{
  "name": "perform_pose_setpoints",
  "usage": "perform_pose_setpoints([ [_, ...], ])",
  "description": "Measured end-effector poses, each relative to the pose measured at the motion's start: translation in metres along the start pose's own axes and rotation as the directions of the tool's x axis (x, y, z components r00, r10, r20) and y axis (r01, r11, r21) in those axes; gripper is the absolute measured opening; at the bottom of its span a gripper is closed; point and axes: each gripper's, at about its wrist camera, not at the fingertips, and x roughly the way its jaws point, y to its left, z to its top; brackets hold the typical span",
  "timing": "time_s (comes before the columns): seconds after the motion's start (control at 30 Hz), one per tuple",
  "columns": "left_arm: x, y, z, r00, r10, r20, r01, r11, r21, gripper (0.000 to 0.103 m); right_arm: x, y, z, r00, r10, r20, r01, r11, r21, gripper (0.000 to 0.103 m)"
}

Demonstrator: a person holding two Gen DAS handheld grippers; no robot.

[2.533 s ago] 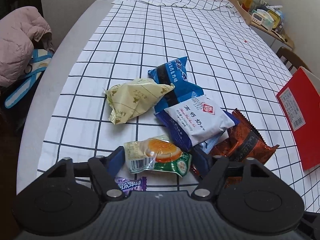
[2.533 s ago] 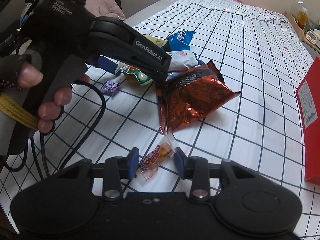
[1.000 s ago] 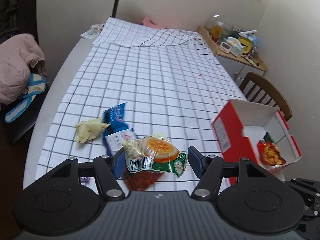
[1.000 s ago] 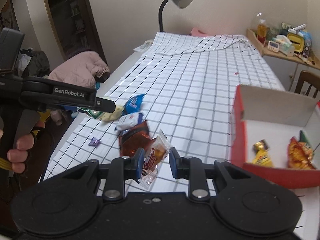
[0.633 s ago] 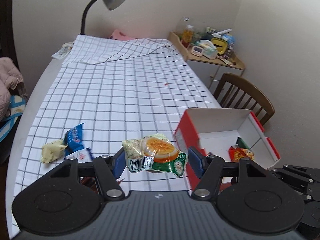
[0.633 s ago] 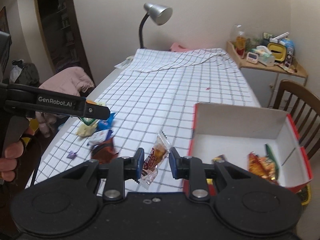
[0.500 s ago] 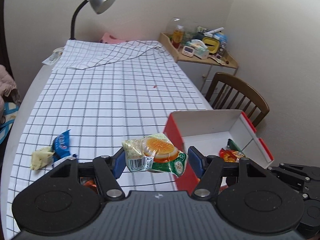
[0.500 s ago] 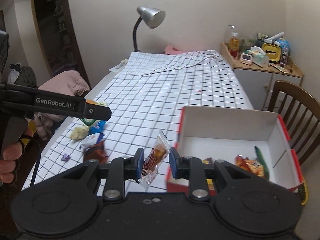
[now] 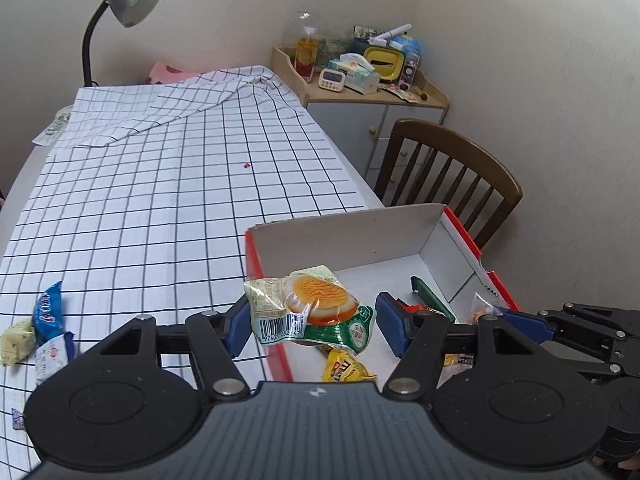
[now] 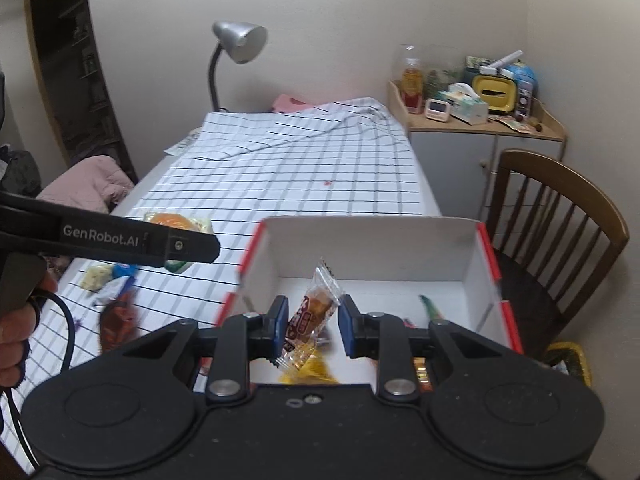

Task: Organize snacks
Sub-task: 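Carry the pastry packet and candy into the red-edged box and open both tools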

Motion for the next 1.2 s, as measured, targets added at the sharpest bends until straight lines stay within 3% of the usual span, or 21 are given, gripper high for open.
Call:
perform_pose_setpoints([
  [0.43,0.085,-0.029,0.008,0.992,0.044,-0.118,-0.043,0.999,0.010,0.064,0.051,-0.067,-0.005,0.993,-0.066,-0.100,0.071,0.997,0.043,0.025],
  [0.6,0.112,-0.035,0.014,0.986,0.071,-0.151,-0.070,0.997,0.011,0.064,0.076,-0.082,0.001,0.990,-0.043,-0.136,0.050,0.997,0.053,0.025],
  [1.2,0.178,-0.039,0.015,0.949,0.147,-0.278,-0.127,0.988,0.086,0.065,0.140,-0.081,0.010,0.967,-0.004,-0.256,-0.008,0.999,-0.046,0.025],
])
